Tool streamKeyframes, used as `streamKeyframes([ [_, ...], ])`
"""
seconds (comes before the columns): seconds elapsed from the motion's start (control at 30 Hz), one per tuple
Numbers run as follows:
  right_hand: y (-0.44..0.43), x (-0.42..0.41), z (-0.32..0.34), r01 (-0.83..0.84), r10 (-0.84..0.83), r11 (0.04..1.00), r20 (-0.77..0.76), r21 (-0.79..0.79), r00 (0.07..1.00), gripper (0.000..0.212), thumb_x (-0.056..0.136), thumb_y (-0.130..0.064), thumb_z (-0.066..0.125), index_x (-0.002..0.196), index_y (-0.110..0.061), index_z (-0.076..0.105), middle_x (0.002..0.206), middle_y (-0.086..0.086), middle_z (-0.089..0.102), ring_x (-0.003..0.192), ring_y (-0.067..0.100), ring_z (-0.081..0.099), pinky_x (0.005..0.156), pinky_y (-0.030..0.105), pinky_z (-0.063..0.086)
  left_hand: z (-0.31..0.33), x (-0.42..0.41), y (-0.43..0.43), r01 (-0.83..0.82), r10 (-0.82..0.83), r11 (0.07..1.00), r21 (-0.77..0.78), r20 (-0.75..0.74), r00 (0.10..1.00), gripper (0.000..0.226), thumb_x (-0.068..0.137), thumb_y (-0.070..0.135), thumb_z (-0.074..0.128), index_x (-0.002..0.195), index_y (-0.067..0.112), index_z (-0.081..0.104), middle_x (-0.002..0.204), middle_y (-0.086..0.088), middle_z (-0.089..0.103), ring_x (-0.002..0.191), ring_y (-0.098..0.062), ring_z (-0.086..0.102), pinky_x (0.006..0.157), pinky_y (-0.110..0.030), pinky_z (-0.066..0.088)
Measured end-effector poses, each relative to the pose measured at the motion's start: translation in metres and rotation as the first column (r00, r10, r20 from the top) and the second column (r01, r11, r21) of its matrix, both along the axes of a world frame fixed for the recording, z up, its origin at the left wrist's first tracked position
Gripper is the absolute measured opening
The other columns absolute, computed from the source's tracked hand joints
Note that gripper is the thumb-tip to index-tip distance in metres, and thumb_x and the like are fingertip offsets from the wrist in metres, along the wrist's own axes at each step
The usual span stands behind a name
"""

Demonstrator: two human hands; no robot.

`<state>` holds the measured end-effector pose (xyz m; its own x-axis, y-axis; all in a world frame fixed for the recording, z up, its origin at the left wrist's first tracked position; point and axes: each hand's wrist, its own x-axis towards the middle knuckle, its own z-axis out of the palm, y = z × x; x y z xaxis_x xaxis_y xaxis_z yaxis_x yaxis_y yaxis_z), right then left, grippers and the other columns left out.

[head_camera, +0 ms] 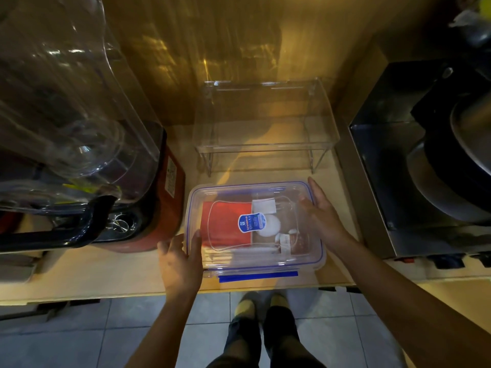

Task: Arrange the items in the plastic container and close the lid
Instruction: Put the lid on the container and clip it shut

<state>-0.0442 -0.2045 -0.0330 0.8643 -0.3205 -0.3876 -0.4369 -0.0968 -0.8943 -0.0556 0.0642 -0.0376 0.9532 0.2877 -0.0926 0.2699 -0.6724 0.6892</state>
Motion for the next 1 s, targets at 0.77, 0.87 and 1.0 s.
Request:
streamKeyframes([
  [0.77, 0.003, 0.011, -0.001, 0.025, -0.033, 0.970, -0.027, -0.243, 0.999, 0.021, 0.092, -0.042, 0.043, 0.097, -0.025, 0.056, 0.097, 0.007, 0.064, 0.084, 0.020, 0.061, 0.073, 0.039, 0.053, -0.006, 0.007, -0.002, 0.022, -0.048, 0.958, -0.286, -0.085, 0.995, 0.028, 0.098, 0.028, 0.042, 0.118, 0.012, 0.052, 0.100, -0.005, 0.057, 0.092, -0.026, 0.054, 0.079, -0.034, 0.039],
  [0.87, 0.000, 0.013, 0.000, 0.006, -0.004, 0.968, 0.006, -0.252, 1.000, 0.017, 0.091, -0.041, 0.045, 0.096, -0.029, 0.056, 0.093, 0.002, 0.064, 0.080, 0.013, 0.060, 0.066, 0.031, 0.050, -0.003, 0.013, -0.002, -0.021, -0.022, 0.950, -0.311, -0.134, 0.991, 0.029, 0.095, 0.027, 0.048, 0.119, 0.012, 0.053, 0.101, -0.005, 0.058, 0.097, -0.030, 0.057, 0.081, -0.035, 0.042],
  [1.0, -0.004, 0.020, 0.000, -0.033, 0.022, 0.934, -0.036, -0.356, 0.999, 0.029, 0.093, -0.044, 0.042, 0.102, -0.019, 0.054, 0.091, 0.006, 0.063, 0.079, 0.020, 0.061, 0.071, 0.037, 0.051, 0.001, 0.029, 0.000, -0.081, 0.002, 0.951, -0.297, -0.257, 0.966, 0.046, 0.091, 0.042, 0.051, 0.125, 0.010, 0.050, 0.110, -0.015, 0.063, 0.102, -0.036, 0.059, 0.081, -0.038, 0.047],
])
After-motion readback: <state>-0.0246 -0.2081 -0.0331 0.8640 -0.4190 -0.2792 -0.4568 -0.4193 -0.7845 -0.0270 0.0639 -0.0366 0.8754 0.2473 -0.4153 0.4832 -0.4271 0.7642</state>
